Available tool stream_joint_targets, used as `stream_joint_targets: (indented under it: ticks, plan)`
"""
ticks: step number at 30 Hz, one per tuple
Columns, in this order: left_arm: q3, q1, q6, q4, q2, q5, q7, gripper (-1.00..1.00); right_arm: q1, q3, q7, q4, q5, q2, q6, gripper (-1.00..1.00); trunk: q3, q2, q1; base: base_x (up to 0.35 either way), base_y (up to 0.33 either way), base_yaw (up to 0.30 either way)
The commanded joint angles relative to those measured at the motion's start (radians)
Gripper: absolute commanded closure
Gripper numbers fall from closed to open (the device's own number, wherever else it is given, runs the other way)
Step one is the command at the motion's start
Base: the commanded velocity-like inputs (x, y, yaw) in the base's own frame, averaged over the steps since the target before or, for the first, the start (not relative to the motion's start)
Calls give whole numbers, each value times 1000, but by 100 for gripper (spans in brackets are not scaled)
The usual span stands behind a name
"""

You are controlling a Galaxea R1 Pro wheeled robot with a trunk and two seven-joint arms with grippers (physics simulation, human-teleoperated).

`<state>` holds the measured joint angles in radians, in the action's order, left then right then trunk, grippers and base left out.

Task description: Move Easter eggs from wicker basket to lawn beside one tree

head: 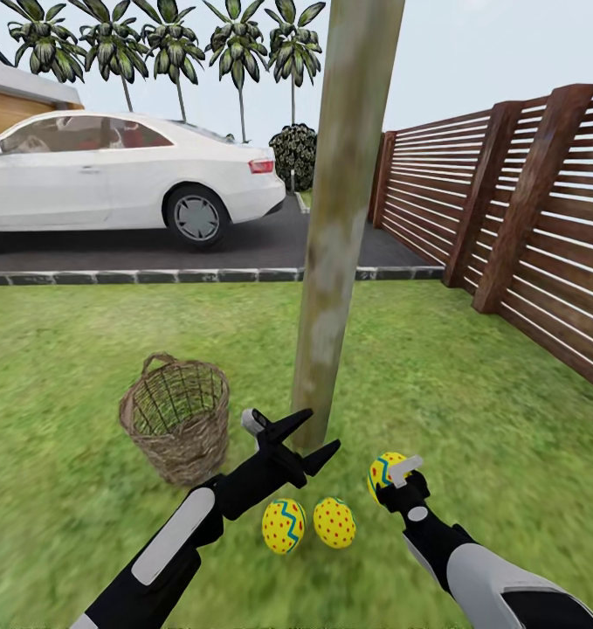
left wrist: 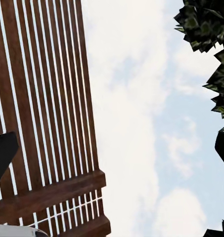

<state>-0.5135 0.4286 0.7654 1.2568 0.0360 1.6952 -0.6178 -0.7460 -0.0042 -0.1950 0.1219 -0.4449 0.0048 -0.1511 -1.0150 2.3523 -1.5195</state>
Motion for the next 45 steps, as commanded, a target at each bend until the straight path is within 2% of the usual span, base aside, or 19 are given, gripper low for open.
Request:
stream_joint_targets:
  ticks: [1, 3, 7, 21, 29, 31, 32, 34, 39, 45]
  plan:
    - [-2, 1, 5, 0, 1, 7, 0, -100, -1, 0, -5, -1, -5, 0, -5, 100, -4, 8, -4, 0, 0, 0]
    - [-2, 1, 5, 0, 1, 7, 0, -100, -2, 0, -4, 0, -4, -2, -57, 100, -10, 22, -11, 0, 0, 0]
    - [-2, 1, 5, -2, 1, 7, 0, -100, -3, 0, -4, 10, -1, 0, -88, 100, -23, 50, -27, 0, 0, 0]
    - [-3, 1, 5, -2, 0, 7, 0, -100, -3, 0, -4, 11, -3, 1, -88, 100, -67, 148, -80, 0, 0, 0]
    - [-2, 1, 5, -2, 0, 6, 0, -100, -3, -2, -23, 6, 6, 0, -68, 100, -98, 150, -84, 0, 0, 0]
    - [-2, 1, 5, -3, 0, 7, 0, -100, -3, -3, -26, 5, 5, 0, -19, 100, -105, 150, -85, 0, 0, 0]
    - [-2, 1, 5, -3, 1, 7, -1, -100, -3, -3, -27, 5, 3, 0, 14, 100, -105, 150, -85, 0, 0, 0]
    - [-2, 1, 5, -4, 1, 8, -2, -100, -4, -3, -27, 5, 3, 0, 31, 100, -105, 150, -85, 0, 0, 0]
    - [-2, 1, 5, -5, 1, 9, -2, -100, -4, -3, -27, 3, 1, 1, 36, 100, -105, 150, -85, 50, 0, 0]
    - [-2, 1, 5, -7, 1, 10, -2, -100, -4, -2, -26, 1, -4, 7, 33, 100, -105, 150, -85, 317, 0, 0]
